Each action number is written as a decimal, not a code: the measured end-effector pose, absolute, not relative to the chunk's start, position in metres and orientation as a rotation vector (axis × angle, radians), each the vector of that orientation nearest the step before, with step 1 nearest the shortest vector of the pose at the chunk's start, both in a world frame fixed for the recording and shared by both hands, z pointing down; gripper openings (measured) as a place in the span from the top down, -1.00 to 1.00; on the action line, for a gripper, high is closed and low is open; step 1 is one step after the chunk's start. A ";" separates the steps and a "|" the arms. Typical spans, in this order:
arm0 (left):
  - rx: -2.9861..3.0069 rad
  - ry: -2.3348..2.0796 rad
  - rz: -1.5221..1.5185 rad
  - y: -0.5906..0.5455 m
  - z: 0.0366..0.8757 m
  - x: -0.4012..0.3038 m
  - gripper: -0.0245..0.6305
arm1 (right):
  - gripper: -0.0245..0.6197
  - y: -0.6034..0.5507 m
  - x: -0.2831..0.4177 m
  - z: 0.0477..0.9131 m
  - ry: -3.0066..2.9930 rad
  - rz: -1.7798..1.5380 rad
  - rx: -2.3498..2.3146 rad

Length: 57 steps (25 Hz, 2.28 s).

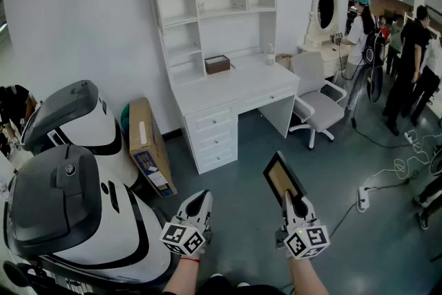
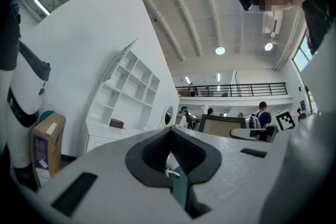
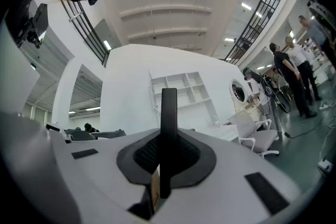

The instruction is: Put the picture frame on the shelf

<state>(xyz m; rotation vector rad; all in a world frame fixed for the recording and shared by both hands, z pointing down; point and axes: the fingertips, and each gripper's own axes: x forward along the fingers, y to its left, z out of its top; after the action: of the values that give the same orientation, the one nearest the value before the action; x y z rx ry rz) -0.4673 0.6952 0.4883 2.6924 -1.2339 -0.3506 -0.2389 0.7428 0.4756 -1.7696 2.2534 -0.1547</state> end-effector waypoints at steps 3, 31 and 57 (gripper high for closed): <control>2.687 -1.236 -0.356 0.696 0.492 -0.458 0.92 | 0.88 0.743 -0.230 0.478 2.253 -0.165 -1.767; 2.767 -1.066 -0.332 0.502 0.484 -0.352 0.92 | 0.88 0.565 -0.149 0.474 2.161 -0.179 -1.824; 2.752 -1.065 -0.305 0.280 0.506 -0.295 0.92 | 0.88 0.336 -0.095 0.488 2.164 -0.183 -1.809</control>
<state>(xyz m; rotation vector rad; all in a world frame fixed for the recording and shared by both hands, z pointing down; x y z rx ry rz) -0.2953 0.2801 0.5058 2.7517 -1.0650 -0.3047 -0.0946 0.3358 0.4883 -1.8089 2.1637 -0.1832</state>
